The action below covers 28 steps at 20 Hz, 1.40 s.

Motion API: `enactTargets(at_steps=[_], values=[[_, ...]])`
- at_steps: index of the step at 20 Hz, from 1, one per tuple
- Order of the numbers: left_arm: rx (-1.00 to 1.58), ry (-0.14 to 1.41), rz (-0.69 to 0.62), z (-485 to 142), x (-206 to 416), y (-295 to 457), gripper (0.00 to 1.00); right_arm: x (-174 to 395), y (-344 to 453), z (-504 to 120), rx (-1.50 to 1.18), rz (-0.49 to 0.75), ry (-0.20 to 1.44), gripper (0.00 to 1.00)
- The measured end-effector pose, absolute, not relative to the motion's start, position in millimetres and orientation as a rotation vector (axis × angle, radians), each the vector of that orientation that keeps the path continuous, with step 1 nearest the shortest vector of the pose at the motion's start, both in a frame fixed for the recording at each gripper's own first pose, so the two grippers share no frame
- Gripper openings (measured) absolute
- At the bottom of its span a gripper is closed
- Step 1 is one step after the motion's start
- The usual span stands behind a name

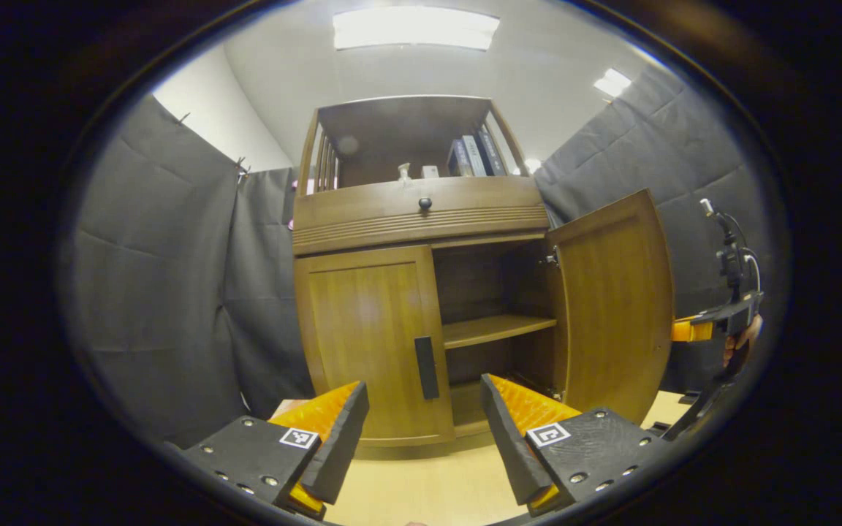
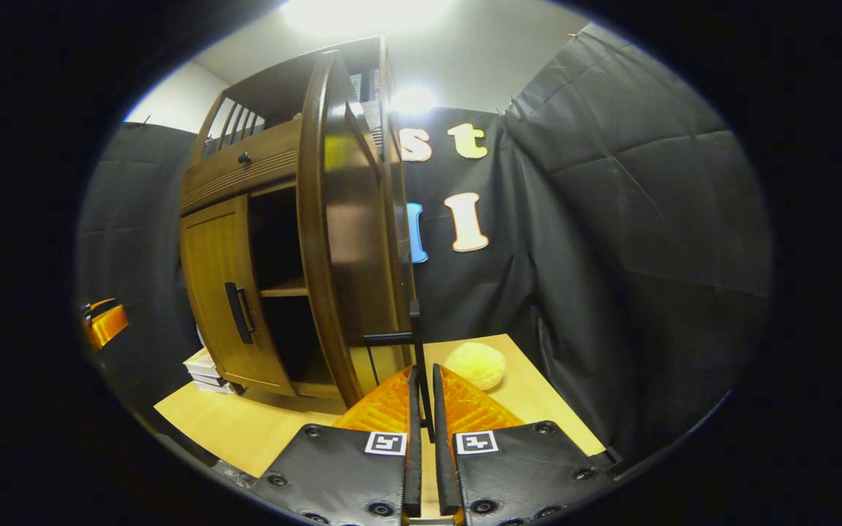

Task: Open the right door of the double-door shoe cabinet with the right hand, and open the left door with the left hand.

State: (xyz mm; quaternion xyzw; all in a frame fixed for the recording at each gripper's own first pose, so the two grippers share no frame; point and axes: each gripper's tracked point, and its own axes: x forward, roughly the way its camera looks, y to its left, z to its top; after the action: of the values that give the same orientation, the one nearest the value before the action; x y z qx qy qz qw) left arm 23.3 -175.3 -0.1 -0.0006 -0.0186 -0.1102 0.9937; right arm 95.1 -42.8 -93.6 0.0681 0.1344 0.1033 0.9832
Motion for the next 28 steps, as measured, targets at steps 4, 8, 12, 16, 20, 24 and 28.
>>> enactTargets(at_steps=[4,8,12,16,20,24,28], values=[[-0.015,-0.042,-0.256,-0.8,46.7,-189.7,0.90,84.9,-48.4,-88.2,0.129,0.196,0.253,0.11],[-0.016,-0.049,-0.266,-6.6,80.6,-195.3,0.90,70.0,-51.3,-64.2,0.119,0.169,0.205,0.23],[-0.009,-0.056,-0.258,-11.5,119.4,-194.3,0.90,51.3,-74.1,-49.9,0.099,0.097,0.158,0.99],[-0.012,-0.049,-0.248,-23.5,158.3,-195.7,0.89,31.1,-93.2,-47.7,0.100,0.027,0.150,0.94],[-0.030,-0.034,-0.238,-38.0,201.9,-196.2,0.89,16.4,-110.5,-53.8,0.096,-0.028,0.170,0.94],[-0.039,-0.006,-0.229,-55.2,241.8,-198.3,0.90,2.4,-121.3,-59.4,0.097,-0.073,0.192,0.94],[-0.064,0.031,-0.222,-77.1,272.9,-201.2,0.89,-4.0,-128.2,-60.9,0.088,-0.103,0.205,0.94]])
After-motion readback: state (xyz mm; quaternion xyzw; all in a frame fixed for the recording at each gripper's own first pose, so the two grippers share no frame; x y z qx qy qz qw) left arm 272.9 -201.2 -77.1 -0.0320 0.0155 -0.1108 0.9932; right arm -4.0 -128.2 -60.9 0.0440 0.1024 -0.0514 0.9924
